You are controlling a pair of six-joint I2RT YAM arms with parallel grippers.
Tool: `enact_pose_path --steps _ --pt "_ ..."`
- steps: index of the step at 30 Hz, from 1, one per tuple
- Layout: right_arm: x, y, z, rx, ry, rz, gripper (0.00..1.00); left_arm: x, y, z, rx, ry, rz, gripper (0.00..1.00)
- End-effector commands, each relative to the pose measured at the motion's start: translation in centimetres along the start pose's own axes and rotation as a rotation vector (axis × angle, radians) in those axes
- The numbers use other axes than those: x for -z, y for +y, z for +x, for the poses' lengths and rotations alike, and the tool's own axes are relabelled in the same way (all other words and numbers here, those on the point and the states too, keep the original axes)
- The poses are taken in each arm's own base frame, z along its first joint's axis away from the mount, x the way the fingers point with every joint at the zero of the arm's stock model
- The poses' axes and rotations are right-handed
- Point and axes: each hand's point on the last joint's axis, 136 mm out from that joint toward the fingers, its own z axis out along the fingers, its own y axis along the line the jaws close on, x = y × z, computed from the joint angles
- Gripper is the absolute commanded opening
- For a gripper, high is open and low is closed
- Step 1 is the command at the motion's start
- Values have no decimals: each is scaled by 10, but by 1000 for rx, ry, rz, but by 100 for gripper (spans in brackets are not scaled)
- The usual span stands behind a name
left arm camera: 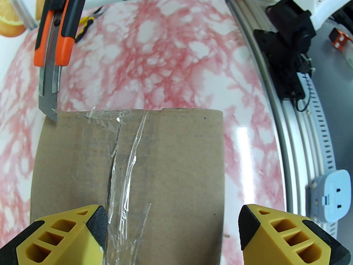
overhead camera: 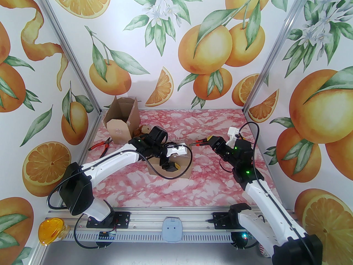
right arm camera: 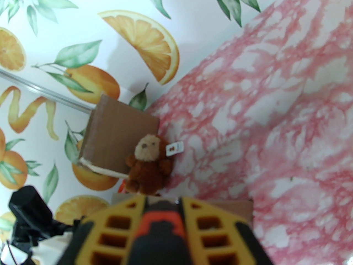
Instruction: Unpack the express box
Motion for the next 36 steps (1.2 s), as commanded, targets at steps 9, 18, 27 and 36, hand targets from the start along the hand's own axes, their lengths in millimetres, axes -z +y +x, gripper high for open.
enact_pose_path --steps 9,18,27,36 --pt "31 3 -1 16 -48 5 0 8 -25 -1 -73 -39 68 78" --pt "23 -6 -1 -26 -66 -24 0 4 -4 -12 -97 -9 -33 85" --pt "19 -11 -2 -48 -80 -44 0 -12 -2 -5 -103 87 -59 90" --pt "14 -13 -4 -104 -98 -93 0 -17 -10 11 -104 136 -26 86"
